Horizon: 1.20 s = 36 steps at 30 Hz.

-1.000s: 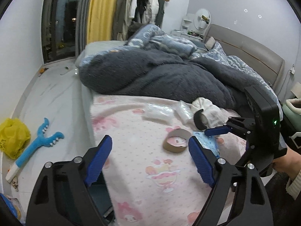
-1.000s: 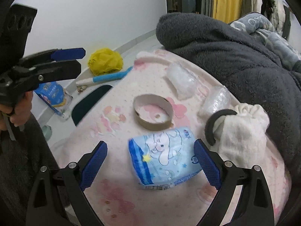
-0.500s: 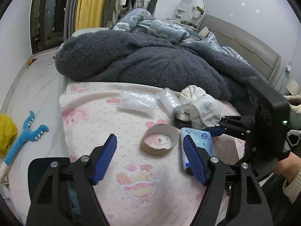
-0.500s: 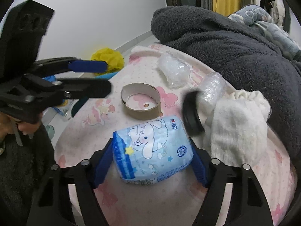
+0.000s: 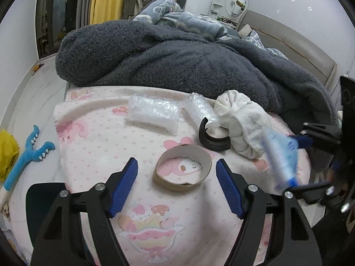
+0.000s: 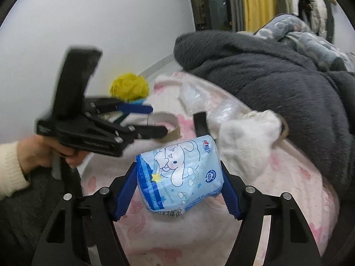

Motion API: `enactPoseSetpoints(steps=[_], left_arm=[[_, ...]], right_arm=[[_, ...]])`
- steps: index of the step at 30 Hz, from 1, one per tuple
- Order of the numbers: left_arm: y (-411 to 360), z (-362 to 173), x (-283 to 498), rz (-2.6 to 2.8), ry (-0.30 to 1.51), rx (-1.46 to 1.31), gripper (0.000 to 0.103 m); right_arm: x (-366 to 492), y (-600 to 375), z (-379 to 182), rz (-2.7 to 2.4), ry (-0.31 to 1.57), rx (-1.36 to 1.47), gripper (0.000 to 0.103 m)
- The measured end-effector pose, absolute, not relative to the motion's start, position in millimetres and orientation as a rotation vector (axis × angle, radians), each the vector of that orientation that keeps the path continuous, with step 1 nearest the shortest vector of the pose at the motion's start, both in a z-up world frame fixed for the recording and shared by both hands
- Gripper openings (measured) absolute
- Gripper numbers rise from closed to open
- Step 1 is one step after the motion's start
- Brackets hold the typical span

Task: Collect trash
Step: 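Grasp the cardboard tape core with the left gripper while the right gripper lifts the blue pack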

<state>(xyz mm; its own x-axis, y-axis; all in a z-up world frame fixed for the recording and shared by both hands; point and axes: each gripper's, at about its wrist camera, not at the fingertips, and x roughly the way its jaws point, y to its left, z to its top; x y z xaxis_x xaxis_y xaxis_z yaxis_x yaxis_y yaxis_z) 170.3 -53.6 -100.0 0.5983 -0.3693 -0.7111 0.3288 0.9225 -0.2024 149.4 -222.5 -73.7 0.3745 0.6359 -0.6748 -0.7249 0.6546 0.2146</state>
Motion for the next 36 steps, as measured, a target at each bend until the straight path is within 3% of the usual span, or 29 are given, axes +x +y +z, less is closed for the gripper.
enactPoseSetpoints(steps=[4,11,23,36], left_arm=[[-62.1,-104.9,172.3,-0.410,0.843,-0.024,0.075],[-68.2,-110.9,175.1,-0.403,0.852,-0.002,0.058],[-52.0,-106.2,160.6,-0.425,0.842,-0.033,0.056],[28.6,-105.6,141.5,-0.332,0.828,-0.118,0.056]], right_arm=[[148.5,-239.4,-51.6,0.857,0.755,-0.048,0.070],[160.0,-251.3,-23.9,0.823,0.695,0.086,0.070],[178.6,-218.2,-6.0,0.786,0.681,0.162,0.070],[178.4,-139.0,7.2,0.839,0.681,0.125,0.070]])
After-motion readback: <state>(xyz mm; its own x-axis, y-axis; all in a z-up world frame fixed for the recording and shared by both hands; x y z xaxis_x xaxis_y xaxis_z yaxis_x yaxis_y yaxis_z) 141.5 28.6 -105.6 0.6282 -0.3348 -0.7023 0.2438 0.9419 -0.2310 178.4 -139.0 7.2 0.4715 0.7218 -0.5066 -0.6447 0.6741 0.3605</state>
